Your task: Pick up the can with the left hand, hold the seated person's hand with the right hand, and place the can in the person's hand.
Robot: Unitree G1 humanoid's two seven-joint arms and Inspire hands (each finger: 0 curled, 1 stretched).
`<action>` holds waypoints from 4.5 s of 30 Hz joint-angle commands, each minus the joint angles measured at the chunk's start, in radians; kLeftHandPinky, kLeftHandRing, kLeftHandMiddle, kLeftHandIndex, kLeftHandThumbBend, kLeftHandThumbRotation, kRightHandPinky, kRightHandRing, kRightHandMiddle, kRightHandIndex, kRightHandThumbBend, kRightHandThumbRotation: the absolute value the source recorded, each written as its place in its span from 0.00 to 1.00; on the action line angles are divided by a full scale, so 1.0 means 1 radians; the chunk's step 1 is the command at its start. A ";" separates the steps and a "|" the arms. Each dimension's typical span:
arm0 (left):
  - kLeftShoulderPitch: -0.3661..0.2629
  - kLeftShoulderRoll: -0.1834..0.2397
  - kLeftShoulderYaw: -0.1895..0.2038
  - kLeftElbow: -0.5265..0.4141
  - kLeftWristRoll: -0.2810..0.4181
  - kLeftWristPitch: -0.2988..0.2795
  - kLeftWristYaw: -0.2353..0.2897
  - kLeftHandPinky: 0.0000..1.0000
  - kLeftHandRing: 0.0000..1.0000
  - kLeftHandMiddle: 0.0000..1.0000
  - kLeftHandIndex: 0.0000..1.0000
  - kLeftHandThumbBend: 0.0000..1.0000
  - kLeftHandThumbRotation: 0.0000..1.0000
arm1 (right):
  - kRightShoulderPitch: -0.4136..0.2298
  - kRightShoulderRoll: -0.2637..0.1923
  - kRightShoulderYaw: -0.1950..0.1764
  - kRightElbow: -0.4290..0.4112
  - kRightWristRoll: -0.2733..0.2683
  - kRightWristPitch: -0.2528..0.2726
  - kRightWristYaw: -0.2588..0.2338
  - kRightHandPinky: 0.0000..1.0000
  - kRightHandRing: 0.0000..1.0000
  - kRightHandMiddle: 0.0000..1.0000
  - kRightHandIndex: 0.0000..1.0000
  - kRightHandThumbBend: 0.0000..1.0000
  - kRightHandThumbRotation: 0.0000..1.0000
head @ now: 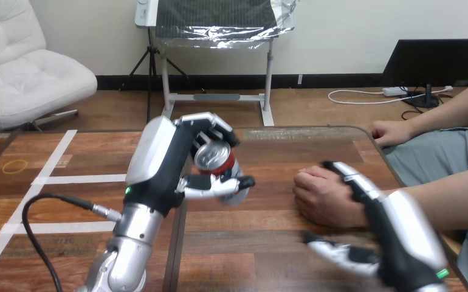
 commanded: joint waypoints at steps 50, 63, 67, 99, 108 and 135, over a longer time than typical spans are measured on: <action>-0.040 -0.032 0.043 -0.104 -0.002 -0.043 -0.024 0.33 0.37 0.43 0.47 0.69 0.00 | -0.302 -0.435 -0.057 -0.056 -0.298 0.274 0.343 0.76 0.81 0.83 0.80 0.91 0.00; -0.036 -0.032 0.044 -0.107 -0.008 -0.045 -0.033 0.33 0.37 0.43 0.47 0.68 0.00 | -0.374 -0.486 -0.007 0.016 -0.333 0.271 0.409 0.78 0.83 0.84 0.81 0.87 0.00; -0.034 -0.032 0.045 -0.110 -0.005 -0.045 -0.031 0.33 0.37 0.43 0.47 0.68 0.00 | -0.401 -0.498 0.014 0.036 -0.350 0.283 0.444 0.78 0.83 0.84 0.81 0.86 0.02; -0.022 -0.033 0.053 -0.126 -0.016 -0.043 -0.059 0.34 0.38 0.43 0.47 0.67 0.00 | -0.583 -0.502 0.167 0.247 -0.451 0.340 0.555 0.84 0.87 0.87 0.84 0.79 0.13; -0.016 -0.032 0.060 -0.140 -0.014 -0.027 -0.063 0.33 0.38 0.44 0.47 0.67 0.00 | -0.625 -0.492 0.202 0.307 -0.466 0.355 0.557 0.85 0.87 0.87 0.84 0.77 0.15; -0.006 -0.026 0.067 -0.153 -0.006 -0.021 -0.072 0.33 0.37 0.43 0.47 0.68 0.00 | -0.738 -0.456 0.319 0.530 -0.485 0.396 0.509 0.85 0.87 0.89 0.86 0.69 0.19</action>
